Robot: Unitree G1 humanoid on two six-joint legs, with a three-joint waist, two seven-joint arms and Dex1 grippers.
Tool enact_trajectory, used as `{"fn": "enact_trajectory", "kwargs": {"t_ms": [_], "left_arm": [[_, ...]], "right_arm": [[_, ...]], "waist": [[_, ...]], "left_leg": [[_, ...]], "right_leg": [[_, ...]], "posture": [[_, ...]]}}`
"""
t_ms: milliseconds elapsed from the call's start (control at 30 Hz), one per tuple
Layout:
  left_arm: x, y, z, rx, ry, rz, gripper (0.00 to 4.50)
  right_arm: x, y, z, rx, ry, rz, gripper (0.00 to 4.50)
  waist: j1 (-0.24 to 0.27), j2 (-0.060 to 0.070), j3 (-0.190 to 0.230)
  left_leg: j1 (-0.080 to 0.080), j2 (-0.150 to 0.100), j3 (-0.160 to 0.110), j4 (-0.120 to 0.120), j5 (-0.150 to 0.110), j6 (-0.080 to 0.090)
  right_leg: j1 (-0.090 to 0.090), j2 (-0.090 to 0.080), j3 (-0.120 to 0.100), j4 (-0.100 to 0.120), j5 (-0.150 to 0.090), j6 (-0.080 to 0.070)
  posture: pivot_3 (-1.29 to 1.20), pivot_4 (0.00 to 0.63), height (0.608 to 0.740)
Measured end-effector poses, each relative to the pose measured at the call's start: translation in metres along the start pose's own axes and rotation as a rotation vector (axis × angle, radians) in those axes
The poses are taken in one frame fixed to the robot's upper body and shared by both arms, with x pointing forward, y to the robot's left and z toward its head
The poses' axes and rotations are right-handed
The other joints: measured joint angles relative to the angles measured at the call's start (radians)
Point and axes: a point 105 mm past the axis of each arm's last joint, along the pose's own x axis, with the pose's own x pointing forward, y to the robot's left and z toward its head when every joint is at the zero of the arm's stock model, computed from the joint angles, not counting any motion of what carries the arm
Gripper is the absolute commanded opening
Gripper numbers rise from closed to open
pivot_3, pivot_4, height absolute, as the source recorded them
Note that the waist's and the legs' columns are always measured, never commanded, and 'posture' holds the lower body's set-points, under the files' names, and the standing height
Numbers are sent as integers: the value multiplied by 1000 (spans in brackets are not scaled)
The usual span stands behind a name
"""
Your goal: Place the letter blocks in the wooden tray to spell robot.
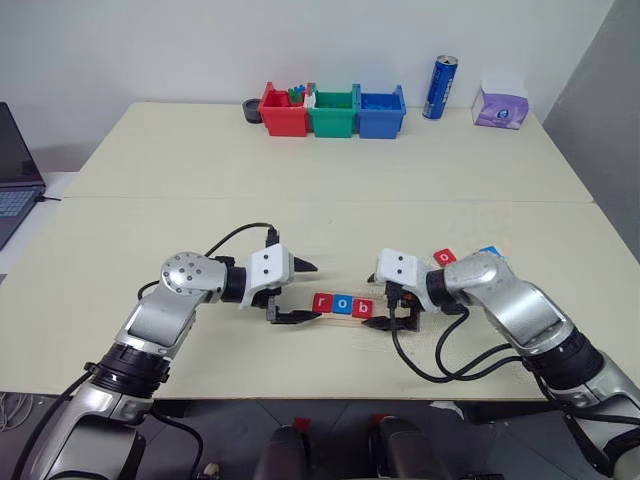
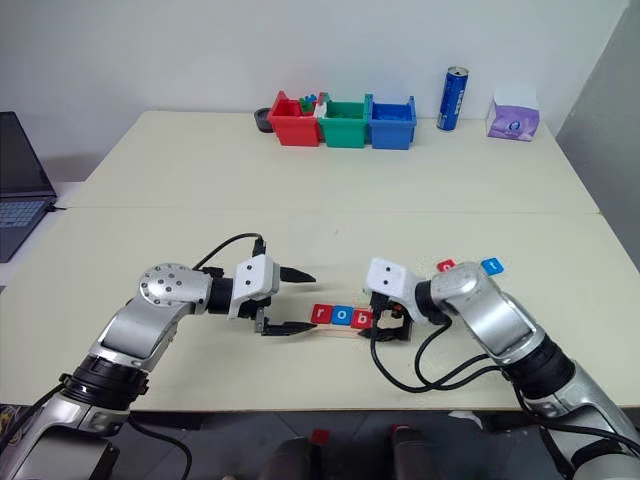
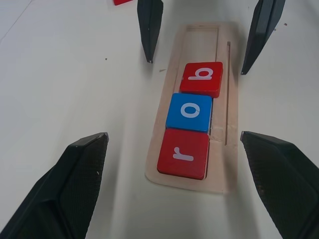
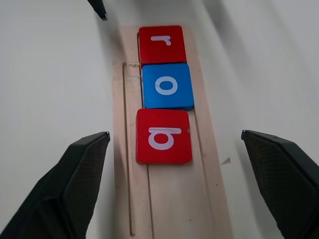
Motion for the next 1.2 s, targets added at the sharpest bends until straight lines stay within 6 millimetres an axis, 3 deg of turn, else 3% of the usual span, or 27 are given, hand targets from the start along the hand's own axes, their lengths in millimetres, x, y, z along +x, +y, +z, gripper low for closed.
{"fn": "enact_trajectory", "kwargs": {"t_ms": [100, 200, 267, 433, 633, 667, 1000, 1200], "left_arm": [[0, -1, -1, -6, -2, 0, 4500], [0, -3, -4, -19, -4, -1, 4500], [0, -4, -5, -25, -6, -3, 4500], [1, -4, -3, -24, -12, -3, 4500], [1, -3, -2, -21, -15, 0, 4500], [1, -3, -2, -21, -15, 0, 4500], [1, 1, 4, -3, -20, 5, 4500], [1, 1, 3, -5, -19, 5, 4500]], "right_arm": [[-15, 6, 12, -31, -51, -25, 4471], [-15, 20, 3, 1, -50, -20, 4471], [-16, 27, -2, 50, -64, -41, 4088], [-20, 34, 0, 62, -113, -170, 2493], [-5, 47, -11, 110, -119, -244, 234], [-3, 49, -10, 113, -121, -240, 38], [12, 54, -13, 235, -110, -192, 38], [16, 45, -16, 251, -93, -202, 38]], "waist": [[1, 0, 0], [0, 0, 0], [0, 0, 0], [0, -1, 0], [-1, -1, 0], [-1, -1, 0], [-1, -1, 0], [-1, -1, 0]], "left_leg": [[0, 0, 0, 0, 0, 0], [0, 0, 0, 0, 0, 0], [0, 0, 0, 0, 0, 0], [0, 0, 0, 0, 0, 0], [1, 0, 0, 0, 0, 0], [1, 0, 0, 0, 0, 0], [1, 0, 0, 0, 0, 0], [1, 0, 0, 0, 0, 0]], "right_leg": [[0, 0, 0, 0, 0, 0], [0, 0, 0, 0, 0, 0], [0, 0, 0, 0, 0, 0], [0, 0, 0, 1, 0, 0], [0, 1, 0, 1, 0, 0], [0, 1, 0, 1, 0, 0], [0, 1, 0, 1, 0, 0], [0, 1, 0, 1, 0, 0]], "posture": [[0, 150, 740], [0, 150, 740], [0, 150, 740], [0, 150, 740], [0, 150, 740], [0, 150, 740], [0, 150, 740], [0, 150, 740]]}}
